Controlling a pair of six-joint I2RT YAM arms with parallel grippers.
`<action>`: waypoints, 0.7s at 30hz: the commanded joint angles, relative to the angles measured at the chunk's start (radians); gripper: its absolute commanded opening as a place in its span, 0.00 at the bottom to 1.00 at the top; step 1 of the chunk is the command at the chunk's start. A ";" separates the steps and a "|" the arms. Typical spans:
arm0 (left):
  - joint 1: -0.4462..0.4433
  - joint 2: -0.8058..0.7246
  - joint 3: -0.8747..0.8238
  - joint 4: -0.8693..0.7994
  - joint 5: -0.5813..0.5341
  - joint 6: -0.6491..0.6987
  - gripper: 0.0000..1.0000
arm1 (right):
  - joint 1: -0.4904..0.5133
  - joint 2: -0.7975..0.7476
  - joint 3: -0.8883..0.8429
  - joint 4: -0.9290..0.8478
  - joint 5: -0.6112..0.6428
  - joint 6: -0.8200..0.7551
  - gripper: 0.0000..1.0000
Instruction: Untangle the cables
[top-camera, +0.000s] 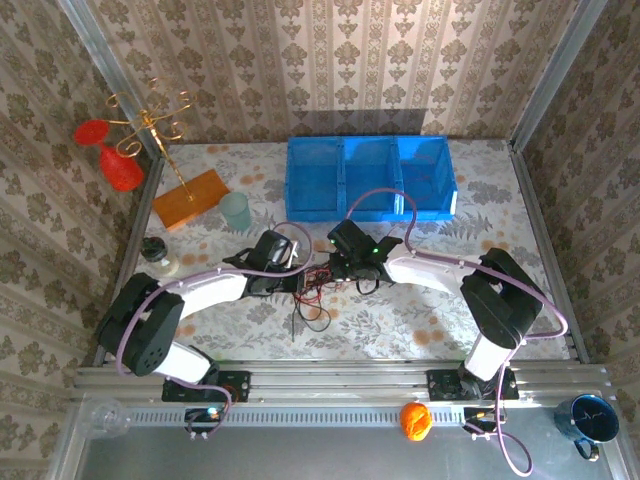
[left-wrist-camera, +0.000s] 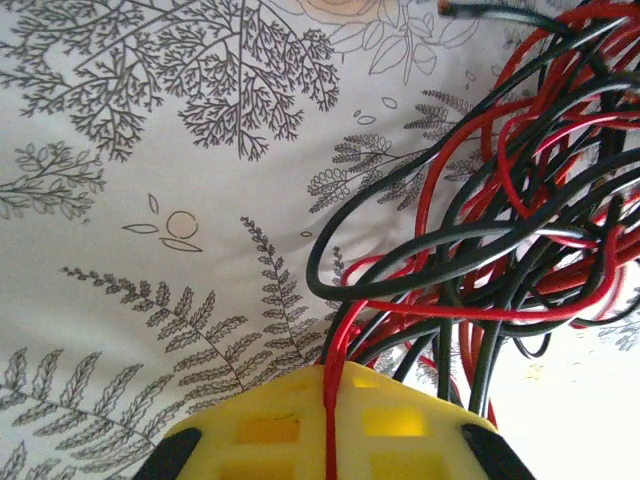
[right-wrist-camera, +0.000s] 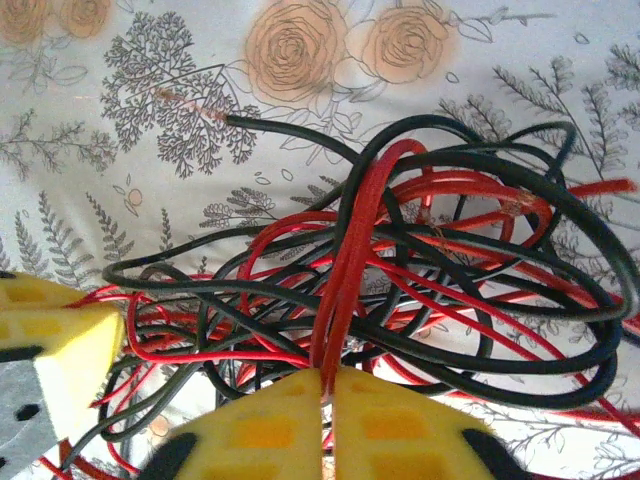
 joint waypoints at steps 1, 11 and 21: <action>0.003 -0.056 -0.016 -0.035 -0.022 0.004 0.00 | -0.004 -0.012 0.008 0.004 0.014 -0.010 0.00; 0.037 -0.220 -0.082 -0.079 -0.111 -0.012 0.00 | -0.003 -0.345 0.001 -0.098 0.157 -0.100 0.00; 0.081 -0.277 -0.136 -0.084 -0.116 -0.023 0.00 | -0.008 -0.608 0.084 -0.149 0.260 -0.238 0.00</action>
